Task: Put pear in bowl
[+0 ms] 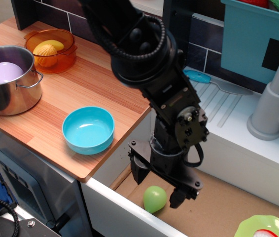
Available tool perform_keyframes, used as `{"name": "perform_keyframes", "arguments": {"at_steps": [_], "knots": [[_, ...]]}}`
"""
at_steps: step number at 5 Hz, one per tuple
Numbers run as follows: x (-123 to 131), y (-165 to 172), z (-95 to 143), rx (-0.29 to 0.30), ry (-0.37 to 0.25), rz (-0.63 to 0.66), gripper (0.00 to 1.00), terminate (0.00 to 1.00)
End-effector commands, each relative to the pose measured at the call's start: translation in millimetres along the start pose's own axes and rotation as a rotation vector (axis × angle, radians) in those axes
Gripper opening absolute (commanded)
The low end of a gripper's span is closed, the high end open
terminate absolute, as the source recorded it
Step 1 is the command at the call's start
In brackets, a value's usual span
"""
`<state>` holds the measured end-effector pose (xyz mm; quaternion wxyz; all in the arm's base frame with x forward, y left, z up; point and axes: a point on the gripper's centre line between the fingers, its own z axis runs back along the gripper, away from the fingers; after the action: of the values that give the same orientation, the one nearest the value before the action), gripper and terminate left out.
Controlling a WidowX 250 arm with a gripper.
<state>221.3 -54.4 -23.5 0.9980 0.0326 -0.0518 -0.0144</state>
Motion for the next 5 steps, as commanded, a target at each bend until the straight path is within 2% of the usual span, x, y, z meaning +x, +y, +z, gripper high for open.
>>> {"name": "perform_keyframes", "arguments": {"at_steps": [1,3,5], "knots": [[3,1,-10,-0.005,-0.031,0.015,1.00,0.00],[-6,6,-29,-0.037,-0.046,0.035,1.00,0.00],[-3,6,-48,-0.049,-0.084,0.047,1.00,0.00]]}}
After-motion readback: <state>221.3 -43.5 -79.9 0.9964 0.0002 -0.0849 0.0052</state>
